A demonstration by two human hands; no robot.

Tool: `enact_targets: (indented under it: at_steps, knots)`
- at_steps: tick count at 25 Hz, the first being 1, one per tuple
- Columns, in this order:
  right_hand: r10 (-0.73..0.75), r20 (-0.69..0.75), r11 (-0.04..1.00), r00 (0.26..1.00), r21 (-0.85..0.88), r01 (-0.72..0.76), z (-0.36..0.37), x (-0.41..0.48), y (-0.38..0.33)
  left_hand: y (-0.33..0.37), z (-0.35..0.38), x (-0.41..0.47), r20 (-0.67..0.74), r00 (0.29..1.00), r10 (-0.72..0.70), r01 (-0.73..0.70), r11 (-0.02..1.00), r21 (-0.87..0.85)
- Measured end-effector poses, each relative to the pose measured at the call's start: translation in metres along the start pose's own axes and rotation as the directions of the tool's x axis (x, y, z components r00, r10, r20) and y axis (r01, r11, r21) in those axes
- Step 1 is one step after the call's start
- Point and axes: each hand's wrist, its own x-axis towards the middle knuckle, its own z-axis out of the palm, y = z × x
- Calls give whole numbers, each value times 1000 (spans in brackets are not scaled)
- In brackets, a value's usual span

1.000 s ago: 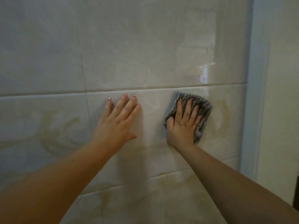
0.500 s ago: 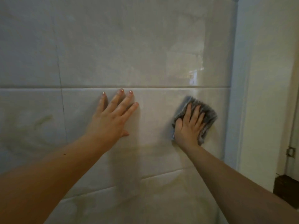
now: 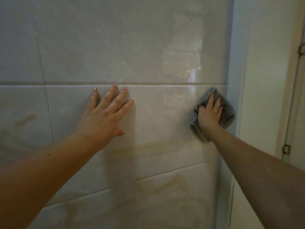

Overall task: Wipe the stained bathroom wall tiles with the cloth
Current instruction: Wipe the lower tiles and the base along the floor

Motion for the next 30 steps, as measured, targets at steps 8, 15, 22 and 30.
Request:
enact_targets:
  at_steps: [8,15,22,30]
  knots:
    - [112,-17,993,994,40,-111,17,-25,38,2,-1,-15,20,1000,-1,1,1000,-4]
    - [-12,-91,998,996,-56,7,88,-156,-3,-23,-1,-80,-16,1000,0,-1,999,-54]
    - [-125,-113,967,986,-237,95,98,-132,22,-29,-8,-111,-55,998,-15,11,996,-85]
    - [-401,-108,910,910,-155,383,131,-272,-60,-66,-18,-154,-52,995,-88,86,996,-27]
